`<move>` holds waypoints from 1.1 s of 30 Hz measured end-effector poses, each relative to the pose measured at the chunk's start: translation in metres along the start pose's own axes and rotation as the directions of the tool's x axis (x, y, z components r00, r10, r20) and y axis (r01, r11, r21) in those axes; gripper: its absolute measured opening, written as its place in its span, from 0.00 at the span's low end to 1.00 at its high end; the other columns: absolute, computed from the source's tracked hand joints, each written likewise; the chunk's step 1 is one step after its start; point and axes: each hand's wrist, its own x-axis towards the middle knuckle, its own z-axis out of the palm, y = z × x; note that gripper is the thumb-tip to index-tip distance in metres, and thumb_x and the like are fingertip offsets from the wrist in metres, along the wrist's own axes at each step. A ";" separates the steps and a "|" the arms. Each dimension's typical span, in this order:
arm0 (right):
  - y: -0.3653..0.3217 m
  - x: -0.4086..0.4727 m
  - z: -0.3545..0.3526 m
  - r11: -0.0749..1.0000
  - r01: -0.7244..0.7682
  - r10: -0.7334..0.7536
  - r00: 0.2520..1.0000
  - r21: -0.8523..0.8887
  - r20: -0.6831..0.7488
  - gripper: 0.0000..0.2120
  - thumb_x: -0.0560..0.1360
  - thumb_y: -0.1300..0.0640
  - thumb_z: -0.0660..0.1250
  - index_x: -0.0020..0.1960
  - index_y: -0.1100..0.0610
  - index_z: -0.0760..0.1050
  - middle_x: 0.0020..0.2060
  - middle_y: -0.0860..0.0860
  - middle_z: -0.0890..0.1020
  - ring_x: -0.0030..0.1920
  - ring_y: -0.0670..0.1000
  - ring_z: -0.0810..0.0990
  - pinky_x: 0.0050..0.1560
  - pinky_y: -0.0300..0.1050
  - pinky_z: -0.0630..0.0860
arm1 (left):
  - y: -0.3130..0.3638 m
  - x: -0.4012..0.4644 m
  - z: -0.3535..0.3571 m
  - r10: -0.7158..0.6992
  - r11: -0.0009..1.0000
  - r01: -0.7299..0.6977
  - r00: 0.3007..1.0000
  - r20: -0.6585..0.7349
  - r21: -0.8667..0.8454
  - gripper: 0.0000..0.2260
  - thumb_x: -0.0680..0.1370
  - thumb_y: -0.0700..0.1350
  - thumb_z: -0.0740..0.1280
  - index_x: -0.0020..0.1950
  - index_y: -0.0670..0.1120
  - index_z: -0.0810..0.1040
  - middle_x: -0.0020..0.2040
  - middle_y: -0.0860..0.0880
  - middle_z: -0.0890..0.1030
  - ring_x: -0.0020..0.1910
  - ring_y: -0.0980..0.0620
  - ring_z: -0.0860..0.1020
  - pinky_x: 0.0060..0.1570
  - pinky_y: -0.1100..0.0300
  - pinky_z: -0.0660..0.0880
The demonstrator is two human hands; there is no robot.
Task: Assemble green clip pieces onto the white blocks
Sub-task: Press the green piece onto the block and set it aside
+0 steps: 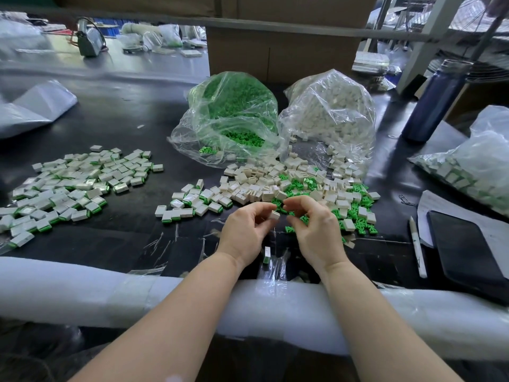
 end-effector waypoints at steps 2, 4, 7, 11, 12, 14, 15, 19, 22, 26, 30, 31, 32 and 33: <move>0.003 0.001 -0.002 0.990 -0.037 0.027 0.997 -0.135 -0.075 0.09 0.72 0.66 0.68 0.50 0.57 0.81 0.48 0.51 0.82 0.53 0.52 0.75 0.55 0.42 0.67 | -0.002 0.002 0.000 -0.033 0.999 0.032 0.999 -0.028 -0.033 0.09 0.75 0.40 0.69 0.54 0.47 0.81 0.42 0.55 0.80 0.43 0.57 0.78 0.50 0.69 0.74; 0.005 0.001 -0.003 0.967 -0.097 0.080 0.994 -0.234 -0.079 0.08 0.72 0.64 0.67 0.48 0.55 0.81 0.51 0.50 0.80 0.56 0.53 0.72 0.55 0.43 0.61 | -0.004 0.003 0.000 -0.048 0.997 0.046 0.998 -0.044 -0.055 0.08 0.75 0.41 0.69 0.53 0.47 0.81 0.42 0.55 0.80 0.43 0.57 0.78 0.50 0.69 0.74; 0.004 0.000 -0.001 0.924 -0.107 0.117 0.993 -0.366 0.006 0.07 0.72 0.58 0.66 0.47 0.51 0.82 0.52 0.47 0.76 0.58 0.50 0.68 0.51 0.44 0.55 | -0.006 0.004 0.000 -0.048 0.997 0.045 0.997 -0.058 -0.055 0.07 0.75 0.42 0.69 0.52 0.47 0.81 0.41 0.58 0.79 0.42 0.61 0.77 0.47 0.73 0.73; 0.003 -0.001 0.000 0.888 -0.074 0.107 0.993 -0.454 0.047 0.05 0.73 0.51 0.68 0.45 0.49 0.81 0.49 0.45 0.74 0.57 0.49 0.67 0.47 0.44 0.52 | -0.007 0.004 0.001 -0.056 0.993 0.050 0.997 -0.047 -0.109 0.06 0.75 0.42 0.70 0.50 0.49 0.80 0.41 0.56 0.80 0.44 0.59 0.78 0.49 0.72 0.73; 0.003 -0.001 0.000 0.891 -0.076 0.107 0.993 -0.447 0.045 0.04 0.73 0.50 0.69 0.45 0.50 0.80 0.47 0.44 0.73 0.57 0.49 0.67 0.46 0.44 0.51 | -0.006 0.004 0.000 -0.059 0.990 0.053 0.997 -0.044 -0.130 0.06 0.74 0.41 0.70 0.48 0.51 0.79 0.42 0.56 0.80 0.44 0.58 0.79 0.49 0.71 0.73; 0.003 -0.001 0.000 0.914 -0.063 0.087 0.995 -0.401 0.042 0.03 0.72 0.52 0.70 0.44 0.50 0.78 0.43 0.43 0.71 0.55 0.49 0.69 0.47 0.43 0.53 | -0.006 0.004 0.000 -0.058 0.988 0.051 0.997 -0.045 -0.146 0.08 0.74 0.41 0.70 0.44 0.55 0.76 0.41 0.56 0.80 0.44 0.59 0.79 0.48 0.71 0.73; 0.003 -0.001 0.000 0.931 -0.046 0.066 0.997 -0.362 0.043 0.03 0.73 0.54 0.70 0.43 0.51 0.77 0.42 0.43 0.72 0.53 0.50 0.70 0.48 0.43 0.55 | -0.005 0.003 0.000 -0.058 0.987 0.051 0.997 -0.043 -0.151 0.09 0.74 0.41 0.70 0.43 0.56 0.76 0.41 0.56 0.81 0.43 0.59 0.79 0.48 0.71 0.74; 0.001 -0.001 -0.001 0.991 0.007 -0.007 1.000 -0.133 0.004 0.07 0.74 0.62 0.68 0.50 0.55 0.80 0.43 0.47 0.79 0.50 0.50 0.74 0.54 0.44 0.68 | -0.005 0.003 0.000 -0.066 0.983 0.061 0.998 -0.021 -0.175 0.09 0.74 0.41 0.70 0.43 0.57 0.76 0.42 0.54 0.81 0.45 0.55 0.80 0.50 0.63 0.76; 0.000 0.000 -0.003 0.996 -0.023 0.023 1.000 0.086 0.008 0.07 0.74 0.65 0.68 0.48 0.56 0.80 0.42 0.46 0.80 0.46 0.49 0.78 0.50 0.40 0.74 | -0.005 0.003 0.000 -0.061 0.983 0.061 0.998 0.006 -0.176 0.09 0.75 0.42 0.69 0.43 0.58 0.77 0.42 0.53 0.81 0.44 0.54 0.79 0.52 0.61 0.76; -0.002 0.001 -0.004 0.940 -0.125 0.124 0.992 0.318 0.022 0.10 0.71 0.65 0.71 0.40 0.51 0.76 0.37 0.47 0.81 0.40 0.44 0.80 0.43 0.32 0.76 | -0.004 0.002 0.000 -0.039 0.982 0.047 0.998 0.047 -0.182 0.08 0.75 0.43 0.70 0.46 0.57 0.79 0.42 0.52 0.81 0.43 0.54 0.78 0.51 0.63 0.75; 0.000 0.002 -0.006 0.889 -0.183 0.182 0.982 0.420 0.043 0.09 0.71 0.64 0.71 0.39 0.51 0.76 0.35 0.47 0.81 0.36 0.41 0.78 0.41 0.34 0.76 | -0.002 0.001 -0.001 -0.045 0.981 0.058 0.996 0.072 -0.184 0.03 0.74 0.43 0.71 0.46 0.51 0.80 0.43 0.51 0.82 0.47 0.51 0.80 0.53 0.62 0.76; 0.000 0.003 -0.006 0.875 -0.192 0.187 0.981 0.444 0.056 0.09 0.71 0.65 0.71 0.40 0.52 0.77 0.36 0.48 0.81 0.37 0.42 0.78 0.42 0.36 0.77 | -0.001 0.001 -0.001 -0.044 0.981 0.059 0.996 0.084 -0.187 0.03 0.74 0.44 0.71 0.45 0.51 0.80 0.43 0.50 0.82 0.47 0.51 0.80 0.54 0.60 0.76; 0.001 0.002 -0.005 0.861 -0.198 0.188 0.980 0.469 0.068 0.09 0.72 0.66 0.70 0.41 0.52 0.78 0.37 0.49 0.81 0.38 0.42 0.79 0.43 0.37 0.78 | 0.000 0.001 -0.001 -0.043 0.980 0.060 0.995 0.094 -0.189 0.03 0.74 0.44 0.70 0.45 0.51 0.79 0.43 0.49 0.82 0.47 0.50 0.80 0.54 0.58 0.76; 0.000 0.002 -0.005 0.848 -0.202 0.188 0.979 0.489 0.079 0.09 0.72 0.67 0.69 0.43 0.53 0.78 0.38 0.49 0.81 0.38 0.42 0.79 0.43 0.38 0.78 | 0.000 0.001 -0.002 -0.044 0.981 0.062 0.994 0.104 -0.186 0.03 0.74 0.44 0.70 0.44 0.52 0.79 0.43 0.49 0.82 0.46 0.50 0.80 0.54 0.57 0.76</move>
